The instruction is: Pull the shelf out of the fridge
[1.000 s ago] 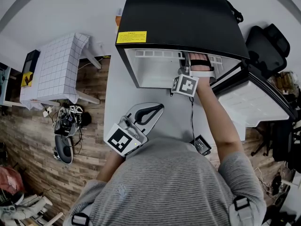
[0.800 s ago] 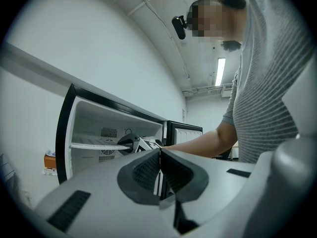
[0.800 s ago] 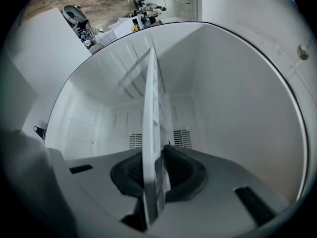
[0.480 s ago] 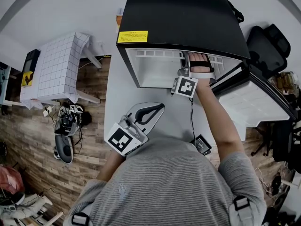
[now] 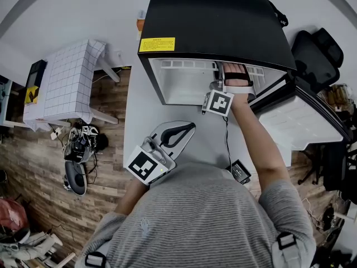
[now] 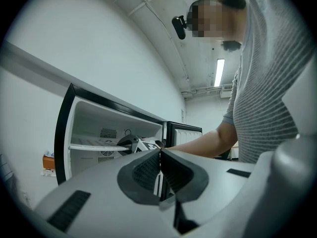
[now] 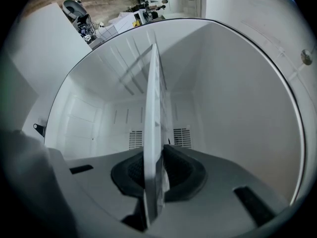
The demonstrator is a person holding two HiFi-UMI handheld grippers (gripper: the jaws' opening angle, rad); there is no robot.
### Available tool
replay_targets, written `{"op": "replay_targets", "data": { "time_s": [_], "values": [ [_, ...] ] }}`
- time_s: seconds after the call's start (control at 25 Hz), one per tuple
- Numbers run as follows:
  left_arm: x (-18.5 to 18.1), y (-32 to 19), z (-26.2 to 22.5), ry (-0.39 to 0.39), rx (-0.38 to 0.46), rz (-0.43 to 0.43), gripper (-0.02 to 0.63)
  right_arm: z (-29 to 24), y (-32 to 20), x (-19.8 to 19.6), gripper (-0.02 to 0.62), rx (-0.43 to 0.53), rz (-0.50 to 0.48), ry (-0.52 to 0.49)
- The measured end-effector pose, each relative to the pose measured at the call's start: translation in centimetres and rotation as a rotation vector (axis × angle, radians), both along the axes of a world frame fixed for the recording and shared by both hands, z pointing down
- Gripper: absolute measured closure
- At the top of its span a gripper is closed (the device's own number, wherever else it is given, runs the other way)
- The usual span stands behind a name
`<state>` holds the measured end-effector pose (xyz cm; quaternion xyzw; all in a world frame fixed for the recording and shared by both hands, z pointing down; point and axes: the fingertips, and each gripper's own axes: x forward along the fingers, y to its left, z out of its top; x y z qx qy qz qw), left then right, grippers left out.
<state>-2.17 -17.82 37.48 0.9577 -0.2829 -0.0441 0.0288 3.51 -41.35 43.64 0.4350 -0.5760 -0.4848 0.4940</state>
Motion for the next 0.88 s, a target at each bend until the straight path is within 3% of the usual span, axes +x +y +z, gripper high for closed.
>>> {"op": "replay_targets", "data": {
  "time_s": [0.88],
  "values": [
    [-0.19,-0.23,-0.15,0.008,0.008,0.005,0.594,-0.09,0.43,-0.01,0.552,-0.018,0.037,-0.049]
  ]
}}
